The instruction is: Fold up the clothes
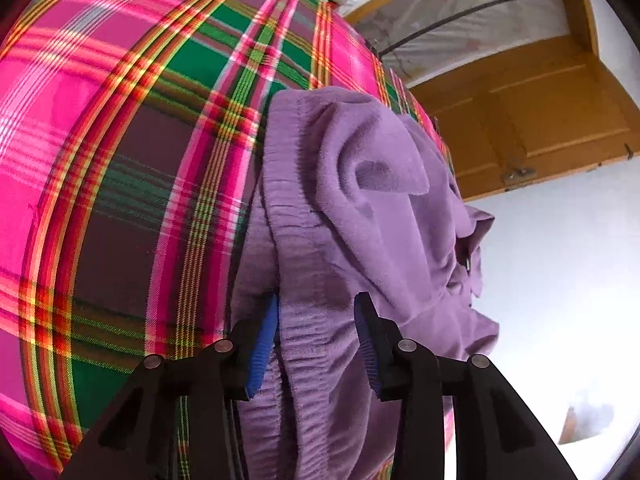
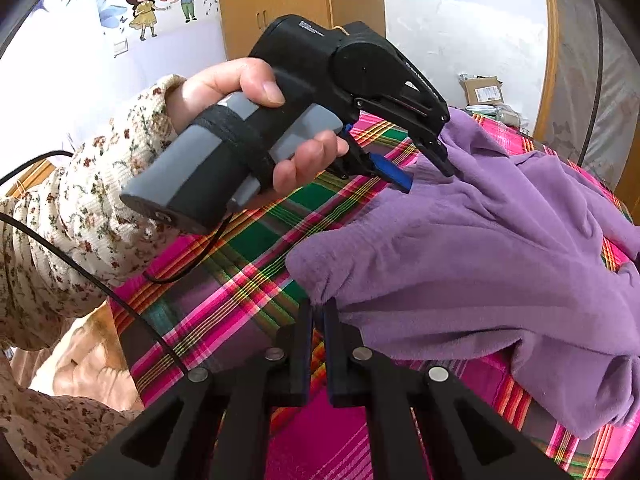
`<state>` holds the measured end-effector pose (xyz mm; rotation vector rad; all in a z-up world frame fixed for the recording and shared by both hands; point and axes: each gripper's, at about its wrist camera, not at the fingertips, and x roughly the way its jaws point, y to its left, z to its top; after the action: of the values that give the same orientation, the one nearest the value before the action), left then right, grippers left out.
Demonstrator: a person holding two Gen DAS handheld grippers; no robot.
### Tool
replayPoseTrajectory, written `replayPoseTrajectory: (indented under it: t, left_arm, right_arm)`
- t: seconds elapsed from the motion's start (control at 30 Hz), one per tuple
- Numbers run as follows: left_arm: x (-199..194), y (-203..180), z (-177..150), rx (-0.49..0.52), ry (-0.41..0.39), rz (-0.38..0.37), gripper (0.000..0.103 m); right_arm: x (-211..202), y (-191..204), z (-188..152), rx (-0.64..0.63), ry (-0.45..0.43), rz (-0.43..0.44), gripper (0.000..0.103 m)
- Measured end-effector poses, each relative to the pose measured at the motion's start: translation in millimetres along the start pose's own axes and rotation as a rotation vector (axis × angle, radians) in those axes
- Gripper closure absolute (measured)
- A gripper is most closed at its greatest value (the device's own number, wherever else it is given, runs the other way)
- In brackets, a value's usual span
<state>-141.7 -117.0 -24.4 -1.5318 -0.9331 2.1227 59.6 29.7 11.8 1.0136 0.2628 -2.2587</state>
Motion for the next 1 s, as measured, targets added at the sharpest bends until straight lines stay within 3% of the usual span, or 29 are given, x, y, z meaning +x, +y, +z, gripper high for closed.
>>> replayPoseTrajectory:
  t: [0.2,0.27,0.37,0.8,0.9,1.0]
  left_arm:
    - [7.4,-0.7,-2.1,-0.005,0.026,-0.027,0.061]
    - [4.5,-1.4,-2.8,0.017,-0.004,-0.002,0.085]
    - [-3.4,3.7,-1.3,-0.007,-0.046,-0.012,0.098]
    - [-38.9,-1.7,-6.2,-0.008,-0.173,-0.076,0.100]
    - [-49.5,-3.5,-9.7,0.015,-0.216,-0.059,0.100]
    - [-50.0,4.5,-12.4,0.039,-0.229,0.013,0.100]
  right_arm:
    - [0.2,-1.3,-3.8,0.006,0.003,-0.001,0.098]
    - [-0.1,-1.0,-4.3,0.007,0.001,-0.002,0.098]
    - [-0.5,-0.4,-5.1,0.009,0.000,-0.003,0.098]
    - [-11.2,19.0,5.6,-0.009,-0.043,0.012,0.098]
    - [-9.3,23.6,8.8,-0.028,-0.045,0.029,0.098]
    - [1.2,24.8,6.8,-0.025,-0.007,0.043,0.097]
